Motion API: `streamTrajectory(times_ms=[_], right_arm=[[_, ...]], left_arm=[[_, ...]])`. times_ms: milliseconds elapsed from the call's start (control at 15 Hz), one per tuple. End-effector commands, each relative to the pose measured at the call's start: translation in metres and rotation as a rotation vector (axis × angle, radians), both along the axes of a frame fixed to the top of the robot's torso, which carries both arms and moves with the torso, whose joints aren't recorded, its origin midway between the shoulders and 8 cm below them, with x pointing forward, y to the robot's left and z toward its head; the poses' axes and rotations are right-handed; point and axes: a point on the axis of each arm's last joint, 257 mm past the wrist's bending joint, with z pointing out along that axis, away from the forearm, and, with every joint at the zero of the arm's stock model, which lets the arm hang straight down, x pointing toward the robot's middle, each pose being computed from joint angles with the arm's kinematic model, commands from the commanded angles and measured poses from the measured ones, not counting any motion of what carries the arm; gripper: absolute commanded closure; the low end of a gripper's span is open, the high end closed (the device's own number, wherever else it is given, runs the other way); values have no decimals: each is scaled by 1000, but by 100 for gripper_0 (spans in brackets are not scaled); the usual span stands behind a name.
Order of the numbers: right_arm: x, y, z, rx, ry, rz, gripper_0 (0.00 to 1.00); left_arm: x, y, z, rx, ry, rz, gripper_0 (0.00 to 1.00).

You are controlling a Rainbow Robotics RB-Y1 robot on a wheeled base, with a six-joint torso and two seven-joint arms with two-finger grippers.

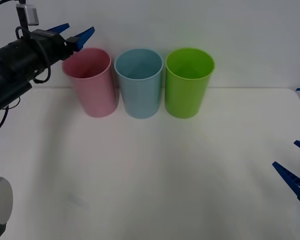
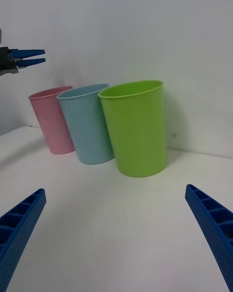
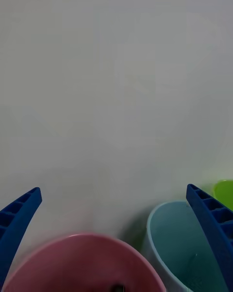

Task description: Grasp the object on the table and drop it into the matching bin: aluminum can to the light blue bin, PET bottle to the pink bin.

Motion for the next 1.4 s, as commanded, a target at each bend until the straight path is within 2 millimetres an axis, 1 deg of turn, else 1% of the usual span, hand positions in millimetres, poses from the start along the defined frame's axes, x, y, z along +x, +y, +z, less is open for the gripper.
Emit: streamTrajectory(times_ms=[67,267,467,733,800,1133,1267,1400], right_arm=[[0,0,0,0,0,0,0],[0,0,0,0,0,0,0],[0,0,0,0,0,0,0],[0,0,0,0,0,0,0],[0,0,0,0,0,0,0],[0,0,0,0,0,0,0],[0,0,0,0,0,0,0],[0,0,0,0,0,0,0]], left_arm=[[-12,7,-8,-14,-2,-12,0],[-28,18,-18,-21,-6,-21,0],[-48,31,-27,-31,-11,-21,0],[-82,54,-42,-34,-10,-26,0],[-91,62,-48,-28,-4,-32,0],[-135,88,-77,16,45,-69,0],[-158,101,-91,44,73,-97,0],[-176,110,-105,69,99,-116,0]])
